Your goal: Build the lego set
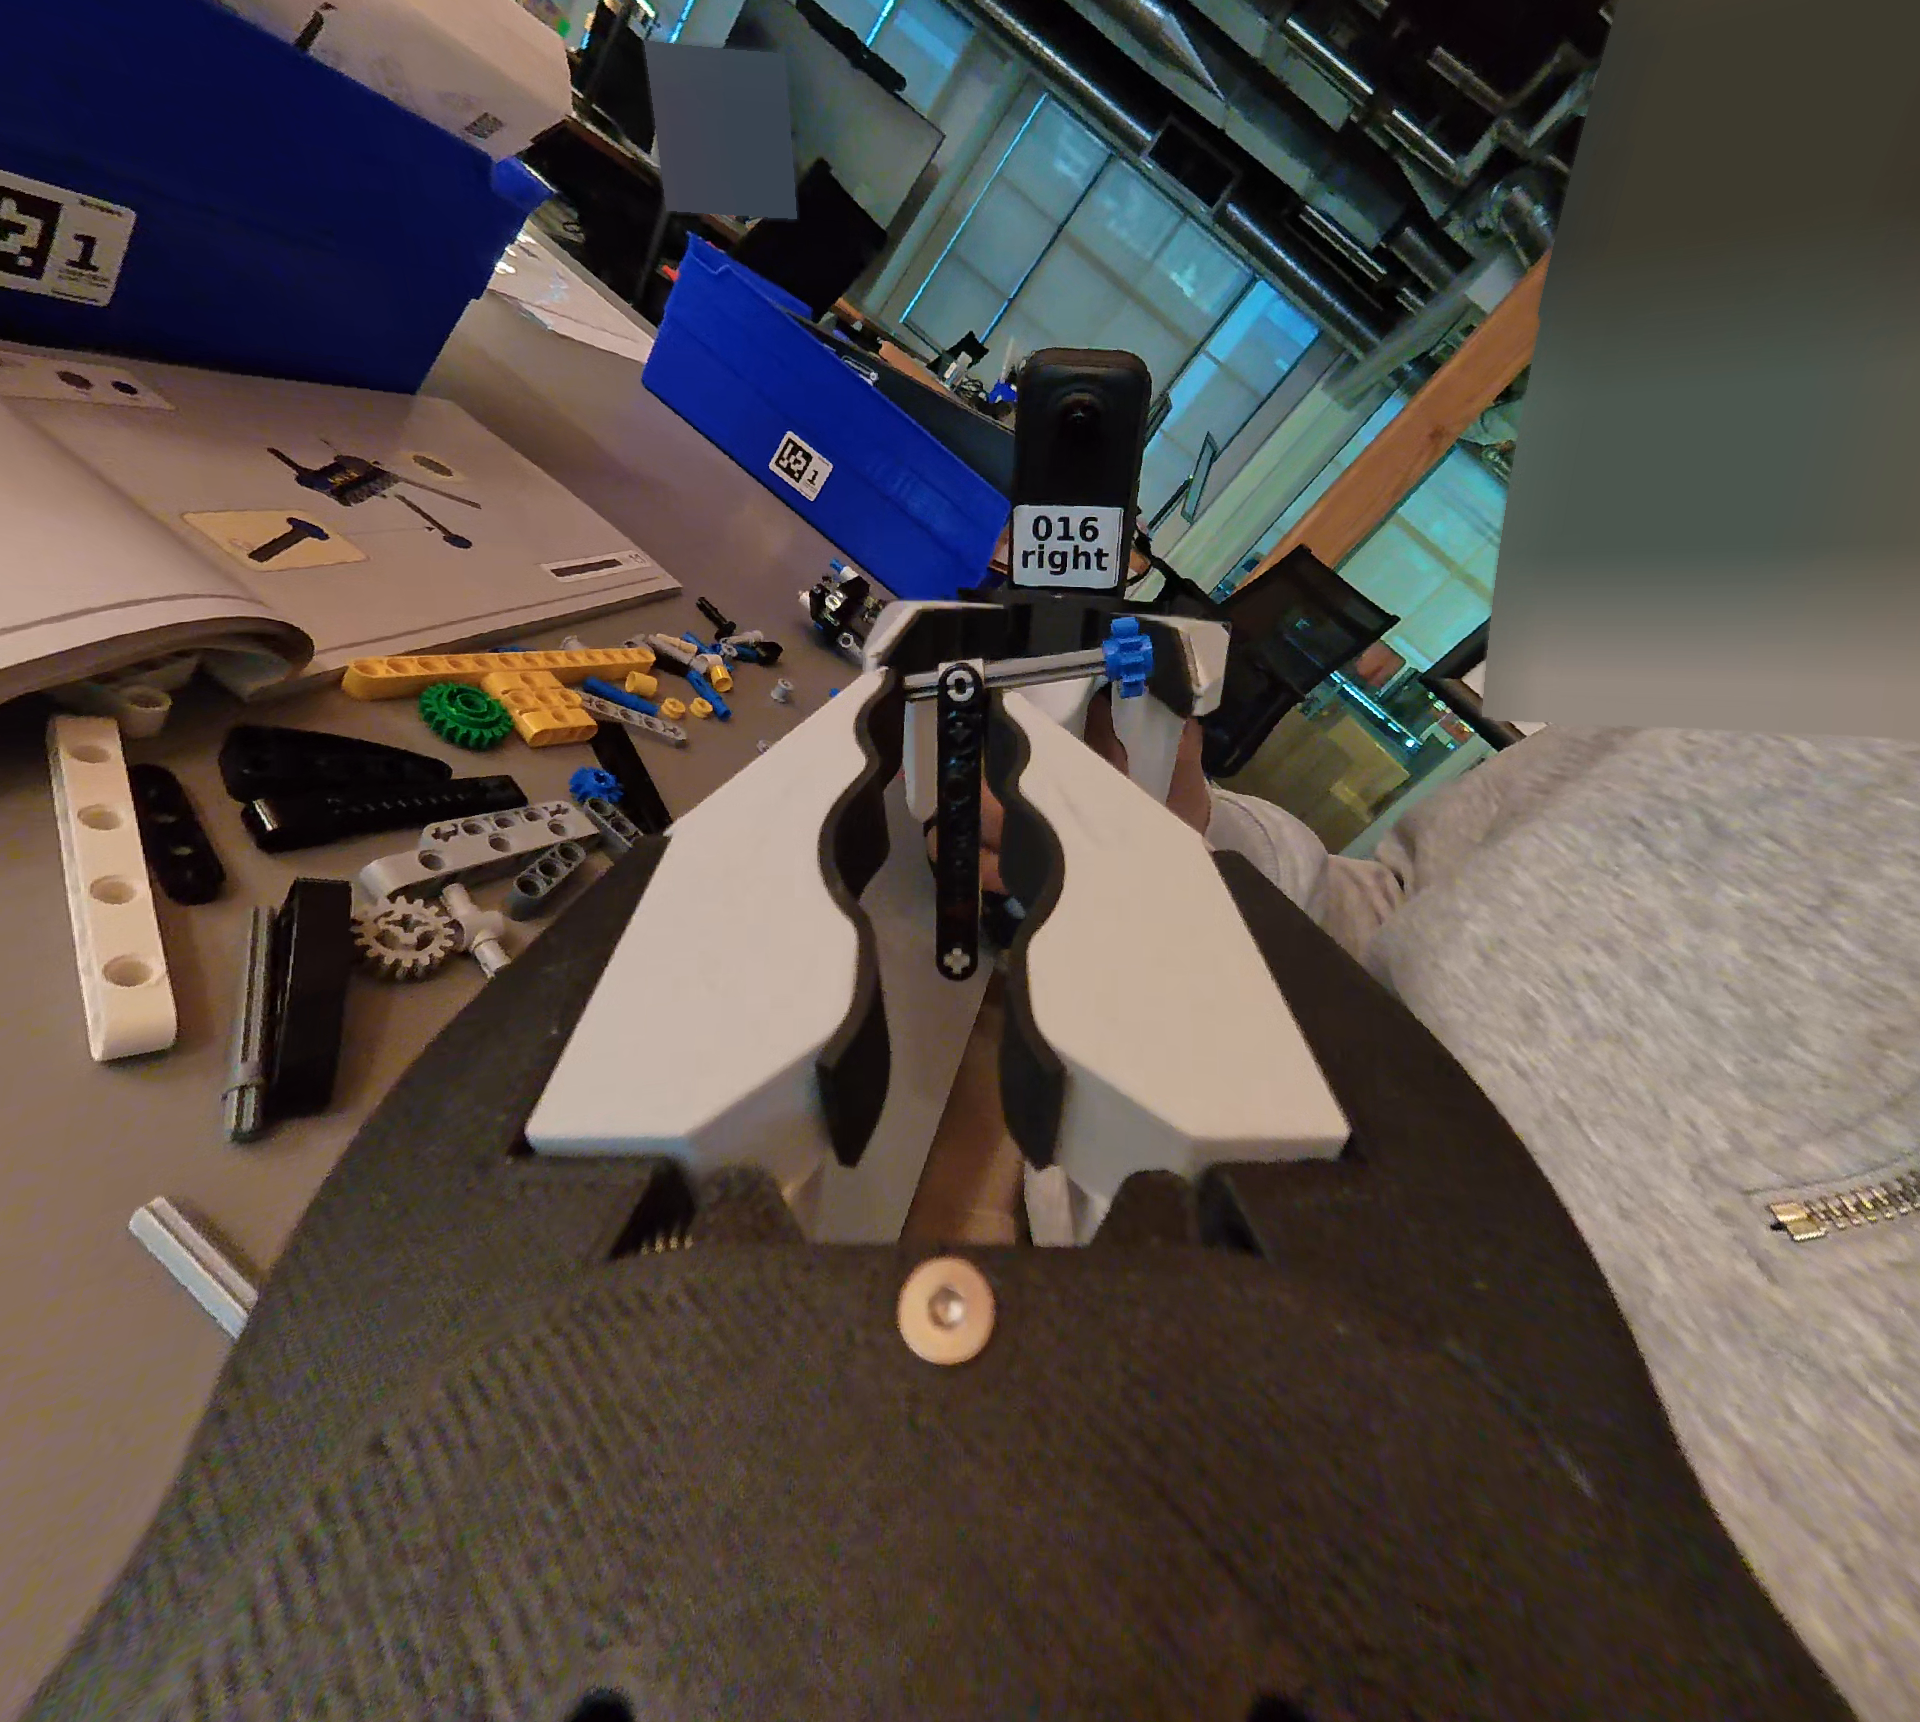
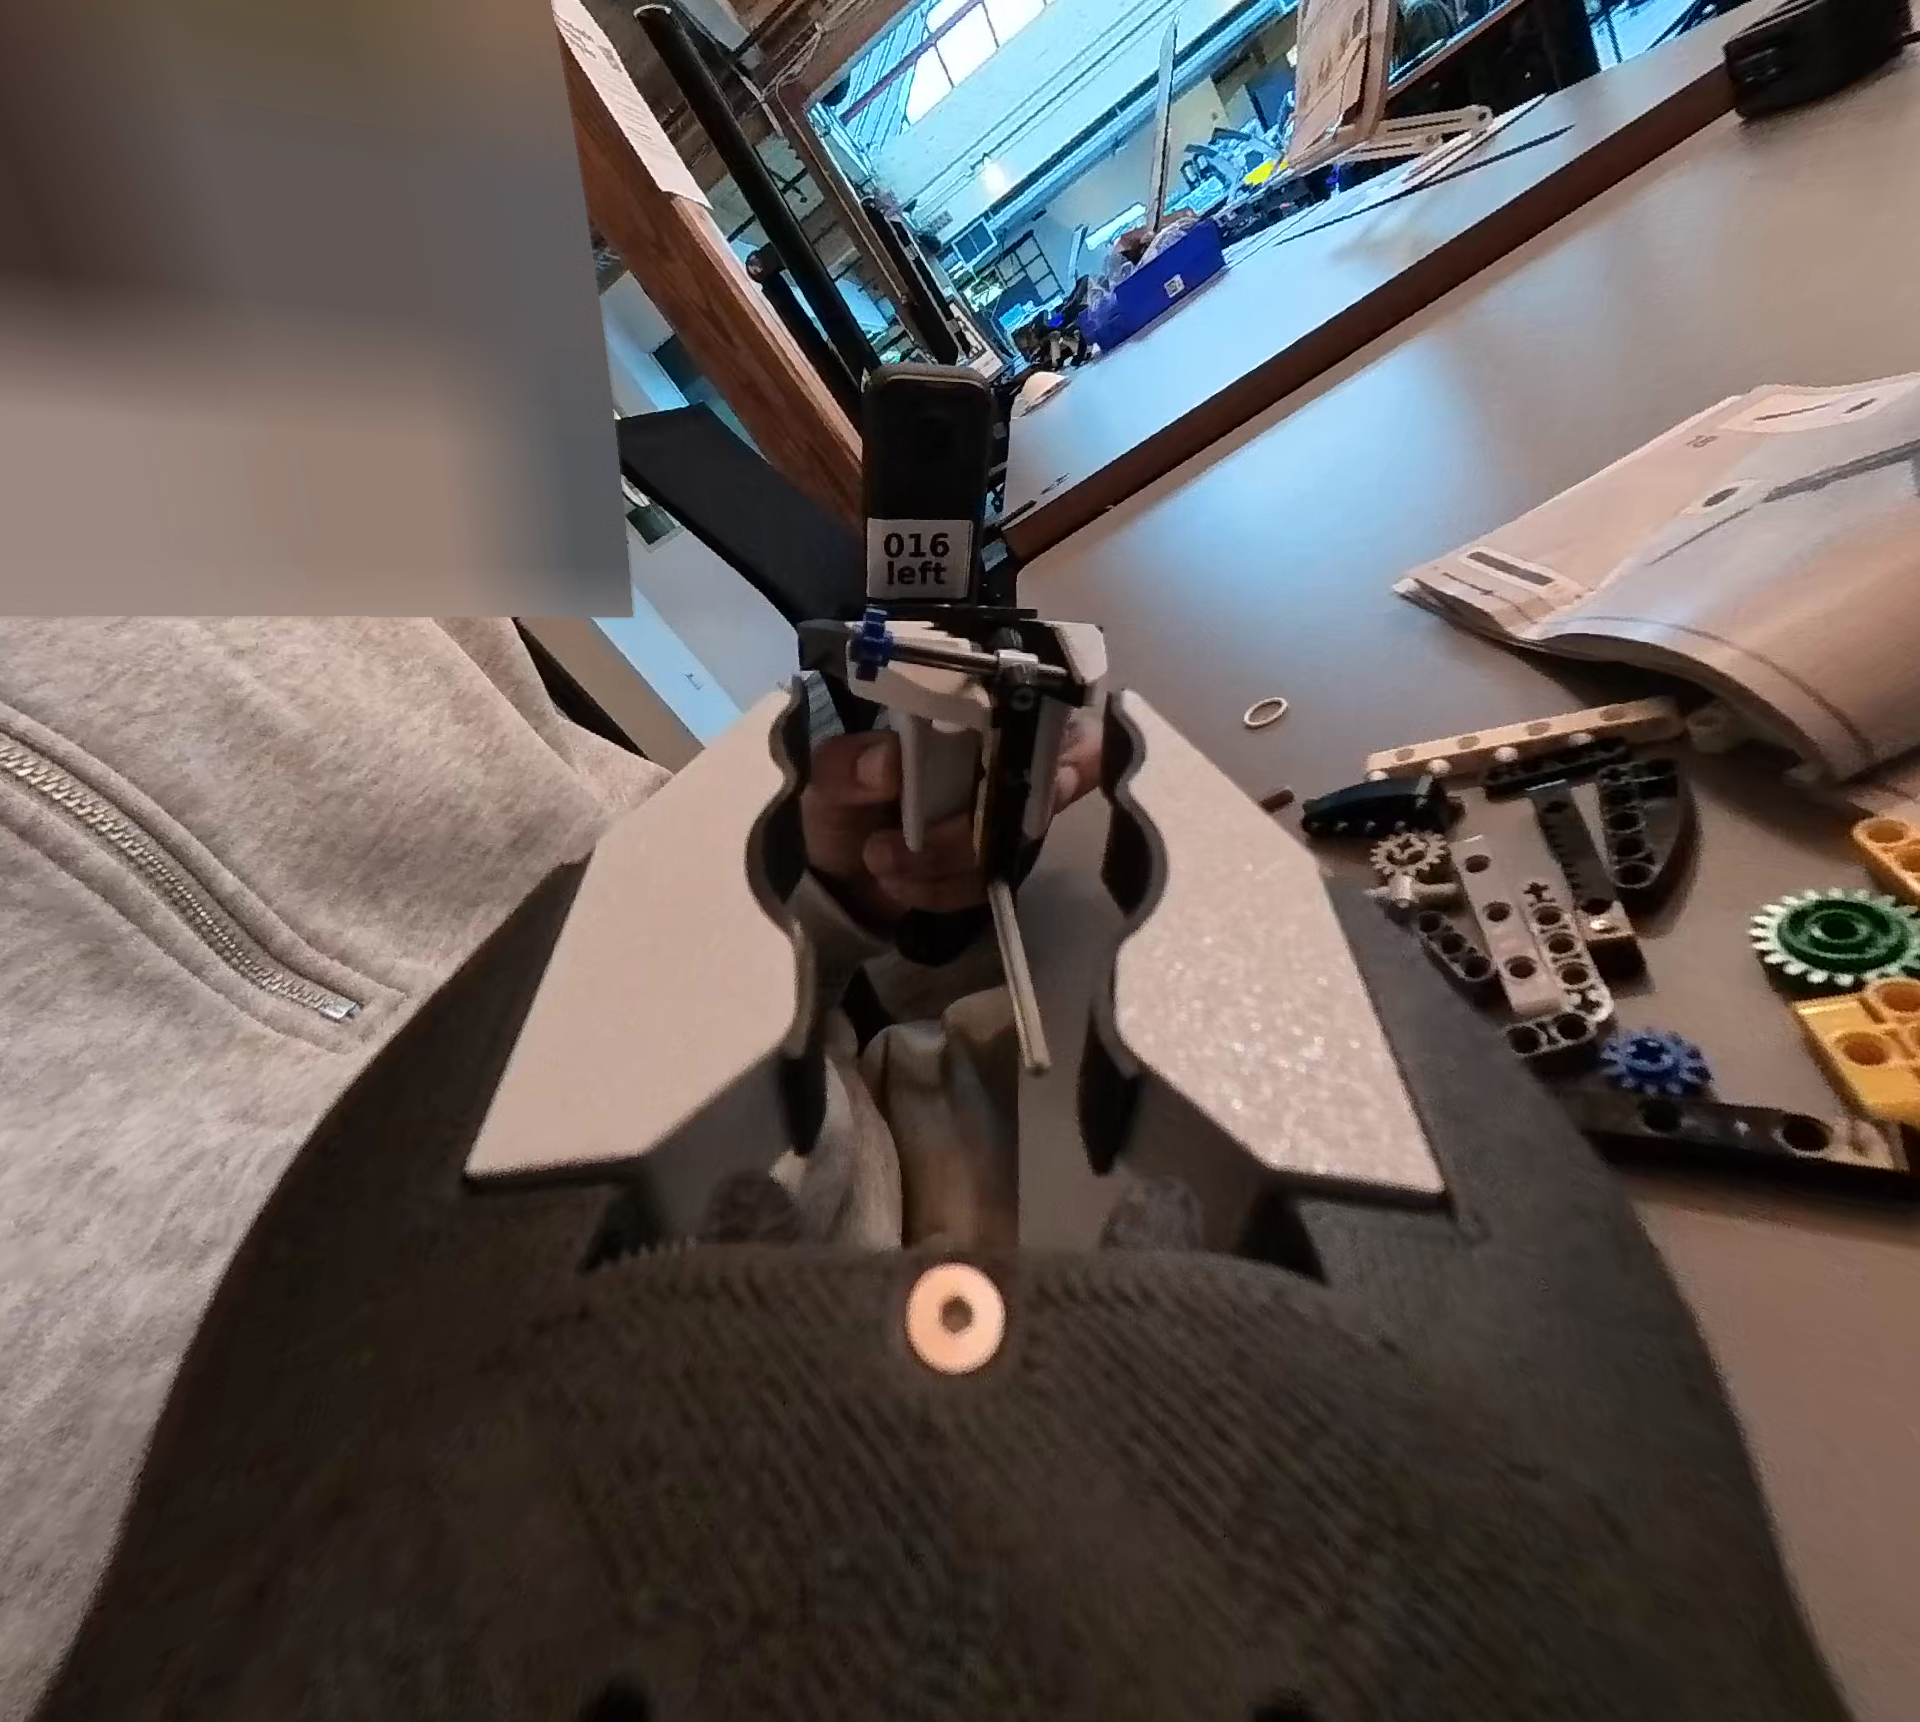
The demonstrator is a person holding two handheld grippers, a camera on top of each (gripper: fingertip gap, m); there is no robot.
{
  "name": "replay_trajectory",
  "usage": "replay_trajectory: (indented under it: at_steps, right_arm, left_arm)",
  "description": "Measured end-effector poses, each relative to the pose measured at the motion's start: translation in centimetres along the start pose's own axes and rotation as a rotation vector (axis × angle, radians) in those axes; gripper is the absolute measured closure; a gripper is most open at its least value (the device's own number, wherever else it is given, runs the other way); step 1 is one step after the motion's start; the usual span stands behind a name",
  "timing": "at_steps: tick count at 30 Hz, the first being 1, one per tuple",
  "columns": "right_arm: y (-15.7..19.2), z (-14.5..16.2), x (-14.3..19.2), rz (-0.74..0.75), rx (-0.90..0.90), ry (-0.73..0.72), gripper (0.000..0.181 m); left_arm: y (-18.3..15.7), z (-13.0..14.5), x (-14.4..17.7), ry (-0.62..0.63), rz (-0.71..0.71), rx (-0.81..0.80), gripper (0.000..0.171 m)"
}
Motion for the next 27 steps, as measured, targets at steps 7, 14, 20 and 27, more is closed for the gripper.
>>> replay_trajectory:
  at_steps: [7,14,20,27]
  right_arm:
    - [0.08,0.23,-0.04,-0.016,-0.029,0.005,0.13]
    - [0.11,0.09,0.19,-0.023,-0.04,-0.008,0.14]
    - [0.03,0.19,0.19,-0.013,-0.036,0.0,0.144]
    - [0.12,0.11,0.2,-0.013,-0.033,-0.002,0.141]
  left_arm:
    - [-0.02,0.16,-0.09,0.013,0.01,0.006,0.158]
    - [-0.09,0.28,-0.14,0.021,0.014,0.002,0.158]
    - [-0.15,0.29,-0.12,0.021,0.018,0.001,0.158]
    - [-0.16,0.36,-0.15,0.025,0.018,-0.002,0.158]
Point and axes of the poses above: each gripper's, where its closed fingertips meet, x back along the fingers, z out of its underside, y = z × x across the jaws, the point moved 4 cm from there along x, back along the fingers, and after that the axes turned 14 degrees about -z, right-handed, at the moved point
